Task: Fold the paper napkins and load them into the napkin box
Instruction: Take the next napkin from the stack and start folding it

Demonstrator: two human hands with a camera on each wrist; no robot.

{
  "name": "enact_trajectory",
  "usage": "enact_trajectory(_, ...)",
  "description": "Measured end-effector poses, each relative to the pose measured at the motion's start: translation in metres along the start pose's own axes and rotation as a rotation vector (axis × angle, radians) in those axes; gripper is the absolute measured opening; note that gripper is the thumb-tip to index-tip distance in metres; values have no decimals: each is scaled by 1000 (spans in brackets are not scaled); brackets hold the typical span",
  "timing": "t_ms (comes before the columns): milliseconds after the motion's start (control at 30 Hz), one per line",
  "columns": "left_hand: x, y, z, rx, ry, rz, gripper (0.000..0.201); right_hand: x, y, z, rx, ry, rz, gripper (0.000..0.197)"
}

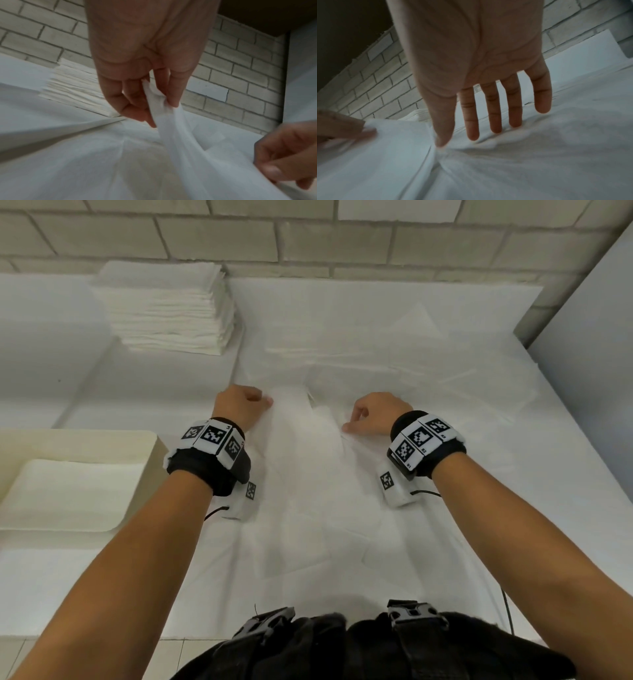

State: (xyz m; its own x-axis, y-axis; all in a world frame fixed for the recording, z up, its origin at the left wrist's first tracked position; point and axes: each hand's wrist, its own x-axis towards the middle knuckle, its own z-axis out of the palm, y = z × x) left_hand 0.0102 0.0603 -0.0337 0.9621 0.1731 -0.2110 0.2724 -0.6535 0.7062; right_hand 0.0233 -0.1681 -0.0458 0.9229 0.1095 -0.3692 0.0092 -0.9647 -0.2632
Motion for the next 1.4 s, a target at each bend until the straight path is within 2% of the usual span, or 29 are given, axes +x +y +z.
enact_trajectory(67,2,3,-1,-131,-3,37,31,3,0,0,52,68,2,31)
enact_trajectory(133,4,6,0,-244,-24,97,29,5,-5,0,245,147,-58,37)
enact_trajectory(233,1,11,1,-442,-58,149,10,1,-21,-1,631,102,-167,45)
enact_trajectory(333,-1,17,3,-609,-101,147,7,1,-34,-3,812,74,-194,39)
enact_trajectory(500,0,22,2,-676,-141,153,12,6,-32,-14,1025,122,-285,47)
enact_trajectory(600,6,21,3,-672,-191,147,18,8,-24,-24,1108,146,-274,29)
enact_trajectory(667,9,20,4,-635,-202,149,25,11,-18,-30,1132,223,-212,14)
enact_trajectory(800,13,23,3,-612,-127,150,21,12,-4,-41,1159,362,-162,12)
enact_trajectory(900,14,30,-2,-658,-63,155,14,3,4,-53,1248,268,-263,14)
enact_trajectory(1033,14,47,-13,-674,-62,256,11,-14,13,-71,1241,103,-450,12)
enact_trajectory(1167,9,65,-26,-683,-84,360,11,-25,21,-88,1288,106,-598,11)
enact_trajectory(1233,4,74,-28,-681,-95,397,10,-27,19,-92,1264,103,-628,20)
enact_trajectory(1300,-1,84,-27,-723,-131,428,8,-26,8,-89,1102,87,-638,15)
enact_trajectory(1400,-5,95,-22,-806,-159,451,14,-26,-9,-83,983,90,-559,17)
